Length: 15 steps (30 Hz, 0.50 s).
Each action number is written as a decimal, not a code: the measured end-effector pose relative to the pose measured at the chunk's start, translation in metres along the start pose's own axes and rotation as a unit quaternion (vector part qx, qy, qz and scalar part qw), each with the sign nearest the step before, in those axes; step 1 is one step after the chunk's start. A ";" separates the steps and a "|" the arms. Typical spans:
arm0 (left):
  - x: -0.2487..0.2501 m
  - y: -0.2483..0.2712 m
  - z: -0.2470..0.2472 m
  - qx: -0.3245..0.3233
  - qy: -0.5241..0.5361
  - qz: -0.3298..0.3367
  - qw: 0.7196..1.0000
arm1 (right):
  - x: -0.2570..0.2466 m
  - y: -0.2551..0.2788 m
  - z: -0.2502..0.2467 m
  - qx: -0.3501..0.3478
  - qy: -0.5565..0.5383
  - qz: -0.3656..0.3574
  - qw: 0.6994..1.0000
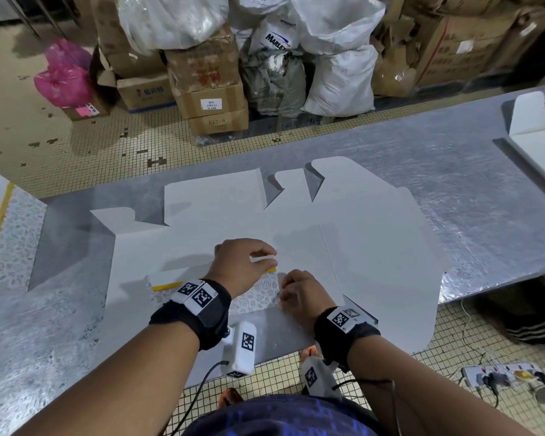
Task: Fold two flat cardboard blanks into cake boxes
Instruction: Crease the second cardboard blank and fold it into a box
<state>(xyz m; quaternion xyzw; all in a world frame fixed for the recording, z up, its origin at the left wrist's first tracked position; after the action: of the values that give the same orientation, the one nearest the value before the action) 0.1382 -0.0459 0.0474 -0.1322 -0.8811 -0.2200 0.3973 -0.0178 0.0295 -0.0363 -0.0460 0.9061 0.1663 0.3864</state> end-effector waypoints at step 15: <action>-0.077 0.061 -0.076 0.186 0.036 -0.092 0.978 | -0.063 -0.033 -0.046 0.061 -0.114 -0.032 0.991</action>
<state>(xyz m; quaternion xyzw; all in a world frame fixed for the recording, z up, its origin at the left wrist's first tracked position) 0.2619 -0.0348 0.0511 0.0336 -0.9003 -0.0924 0.4241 0.0021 -0.0202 0.0298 -0.0321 0.8627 0.1024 0.4942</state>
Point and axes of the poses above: each hand's wrist, its own y-axis away from the middle knuckle, its own z-axis out of the palm, x = y × z, the point moved 2 cm from there along -y, towards the middle knuckle, and after that the axes turned 8 degrees about -x, right-handed, at the moved point
